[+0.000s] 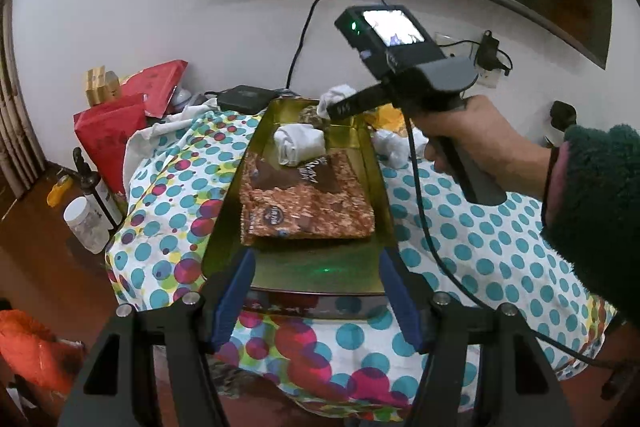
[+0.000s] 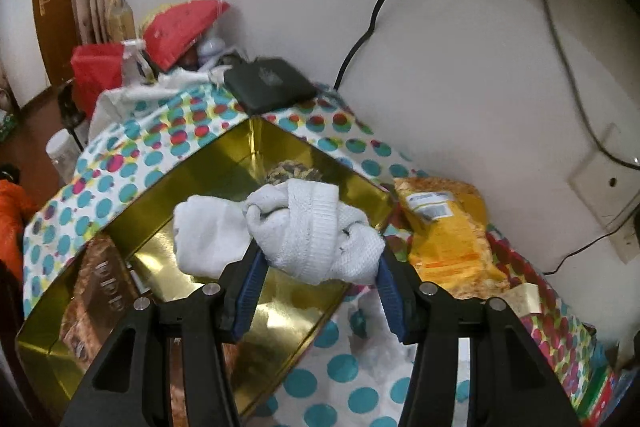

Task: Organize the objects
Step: 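Carry the white socks into the gold tray and open the right gripper, then move the right gripper to the clear plastic bag and grasp it, then grasp the small doll figurine with the left gripper while the right gripper holds the clear bag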

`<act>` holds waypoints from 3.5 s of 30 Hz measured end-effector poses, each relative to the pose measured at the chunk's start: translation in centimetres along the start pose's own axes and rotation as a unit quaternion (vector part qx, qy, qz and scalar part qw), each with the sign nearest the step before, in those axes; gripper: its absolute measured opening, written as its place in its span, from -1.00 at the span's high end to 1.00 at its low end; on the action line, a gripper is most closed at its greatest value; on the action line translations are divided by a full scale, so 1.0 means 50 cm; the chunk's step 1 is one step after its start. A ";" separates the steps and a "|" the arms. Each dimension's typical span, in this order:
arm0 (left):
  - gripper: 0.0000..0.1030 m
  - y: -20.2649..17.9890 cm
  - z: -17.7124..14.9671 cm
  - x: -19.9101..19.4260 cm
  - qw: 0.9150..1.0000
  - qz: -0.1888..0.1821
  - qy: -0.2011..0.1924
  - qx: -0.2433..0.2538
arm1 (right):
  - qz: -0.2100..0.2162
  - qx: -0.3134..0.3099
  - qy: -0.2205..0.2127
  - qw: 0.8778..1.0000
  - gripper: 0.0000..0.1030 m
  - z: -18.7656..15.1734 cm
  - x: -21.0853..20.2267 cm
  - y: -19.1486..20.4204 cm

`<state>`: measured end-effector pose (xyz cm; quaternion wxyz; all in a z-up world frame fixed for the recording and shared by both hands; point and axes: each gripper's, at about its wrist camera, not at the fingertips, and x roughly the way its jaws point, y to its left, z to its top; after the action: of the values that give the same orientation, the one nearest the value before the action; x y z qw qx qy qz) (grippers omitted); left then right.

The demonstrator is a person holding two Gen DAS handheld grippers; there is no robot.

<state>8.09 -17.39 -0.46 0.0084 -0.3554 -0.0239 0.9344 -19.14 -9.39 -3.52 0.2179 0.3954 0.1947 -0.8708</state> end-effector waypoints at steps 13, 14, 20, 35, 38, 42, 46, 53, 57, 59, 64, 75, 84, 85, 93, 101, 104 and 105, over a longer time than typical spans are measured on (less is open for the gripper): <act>-0.28 0.044 -0.003 0.025 0.999 0.001 0.013 -0.030 | -0.034 -0.045 0.048 0.997 0.02 0.011 0.080 0.042; -0.28 0.043 -0.003 0.025 0.999 0.002 0.014 -0.030 | -0.037 -0.051 0.047 0.997 0.02 0.011 0.082 0.047; -0.28 0.042 -0.003 0.025 0.999 0.001 0.018 -0.030 | -0.052 -0.065 0.029 0.996 -0.47 0.004 0.070 0.054; -0.28 -0.054 0.003 0.015 1.000 -0.021 0.015 0.009 | -0.033 0.018 -0.067 0.997 -0.60 -0.119 -0.125 -0.072; -0.28 -0.090 0.001 0.009 0.999 -0.029 0.012 0.029 | -0.034 0.059 -0.085 0.994 -0.73 -0.194 -0.171 -0.131; -0.28 -0.133 -0.002 0.009 0.998 -0.041 0.016 0.048 | -0.038 0.114 -0.071 0.990 -0.73 -0.317 -0.203 -0.215; -0.28 -0.176 -0.011 0.016 0.996 -0.049 0.025 0.066 | -0.044 0.137 -0.030 0.989 -0.71 -0.417 -0.205 -0.274; -0.28 -0.235 -0.028 0.043 0.993 -0.059 0.054 0.086 | -0.016 0.169 -0.023 0.985 -0.71 -0.462 -0.199 -0.318; -0.28 -0.248 -0.032 0.058 0.992 -0.052 0.068 0.091 | -0.010 0.158 -0.019 0.987 -0.72 -0.431 -0.169 -0.304; -0.28 -0.249 -0.032 0.063 0.992 -0.051 0.073 0.087 | -0.013 0.152 -0.017 0.988 -0.72 -0.411 -0.150 -0.301; -0.28 -0.254 -0.032 0.078 0.992 -0.042 0.083 0.087 | -0.011 0.170 -0.008 0.985 -0.72 -0.372 -0.107 -0.313; -0.28 -0.283 -0.031 0.114 0.989 -0.038 0.099 0.103 | -0.005 0.133 0.018 0.991 -0.29 -0.334 -0.054 -0.301; -0.28 -0.301 -0.032 0.117 0.988 -0.041 0.103 0.105 | -0.015 0.107 0.012 0.994 -0.12 -0.332 -0.064 -0.280; -0.28 -0.301 -0.032 0.117 0.988 -0.041 0.103 0.105 | -0.016 0.104 0.012 0.994 -0.12 -0.332 -0.066 -0.279; -0.28 -0.312 -0.027 0.132 0.989 -0.045 0.105 0.099 | -0.030 0.109 0.012 0.994 -0.11 -0.378 -0.099 -0.302; -0.28 -0.334 0.017 0.176 0.989 -0.057 0.094 0.095 | -0.046 0.157 0.017 0.986 -0.12 -0.462 -0.153 -0.366; -0.28 -0.349 0.048 0.214 0.989 -0.071 0.096 0.087 | -0.046 0.177 0.018 0.983 -0.12 -0.492 -0.169 -0.387; -0.28 -0.354 0.061 0.231 0.988 -0.083 0.098 0.080 | -0.047 0.184 0.019 0.982 -0.12 -0.497 -0.171 -0.392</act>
<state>-2.56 0.55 -4.95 0.1170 -0.4405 0.0224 0.8898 -9.49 21.51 -8.83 0.0964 0.4355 0.0533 -0.8934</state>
